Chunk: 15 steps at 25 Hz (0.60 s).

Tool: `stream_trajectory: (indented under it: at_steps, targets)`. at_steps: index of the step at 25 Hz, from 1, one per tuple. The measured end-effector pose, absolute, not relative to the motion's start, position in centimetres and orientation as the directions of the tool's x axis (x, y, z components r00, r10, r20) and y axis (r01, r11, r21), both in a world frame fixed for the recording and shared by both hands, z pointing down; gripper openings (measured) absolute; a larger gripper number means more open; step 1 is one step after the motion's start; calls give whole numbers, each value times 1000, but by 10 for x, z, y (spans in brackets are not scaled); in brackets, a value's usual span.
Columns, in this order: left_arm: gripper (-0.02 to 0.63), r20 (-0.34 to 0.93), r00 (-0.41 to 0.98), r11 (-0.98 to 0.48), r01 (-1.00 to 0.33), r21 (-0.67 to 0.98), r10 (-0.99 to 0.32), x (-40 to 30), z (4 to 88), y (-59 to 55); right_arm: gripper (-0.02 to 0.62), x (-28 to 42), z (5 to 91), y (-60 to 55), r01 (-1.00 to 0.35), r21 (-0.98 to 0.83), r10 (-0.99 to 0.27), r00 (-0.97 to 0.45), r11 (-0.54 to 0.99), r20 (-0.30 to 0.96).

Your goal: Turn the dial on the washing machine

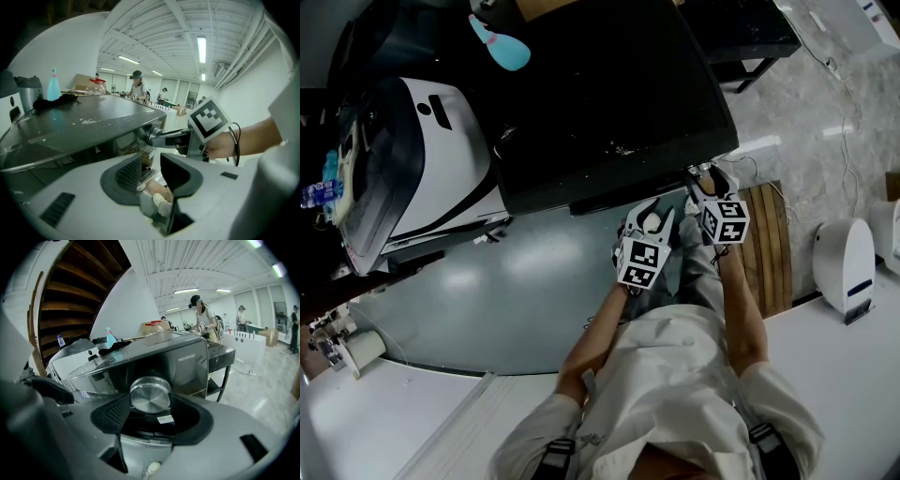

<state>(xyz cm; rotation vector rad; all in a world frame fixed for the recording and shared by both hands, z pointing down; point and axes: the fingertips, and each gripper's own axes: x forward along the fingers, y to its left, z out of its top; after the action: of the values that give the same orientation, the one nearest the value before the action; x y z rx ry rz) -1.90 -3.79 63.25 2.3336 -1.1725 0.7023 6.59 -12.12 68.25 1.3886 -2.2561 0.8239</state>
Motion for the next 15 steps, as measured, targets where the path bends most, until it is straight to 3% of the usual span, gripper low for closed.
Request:
stream_trajectory:
  at_steps: [15]
  targets:
    - [130, 610, 516, -549, -821, 155, -601, -16, 634, -39, 268, 67, 683, -122, -844, -452, -684, -512, 287, 521]
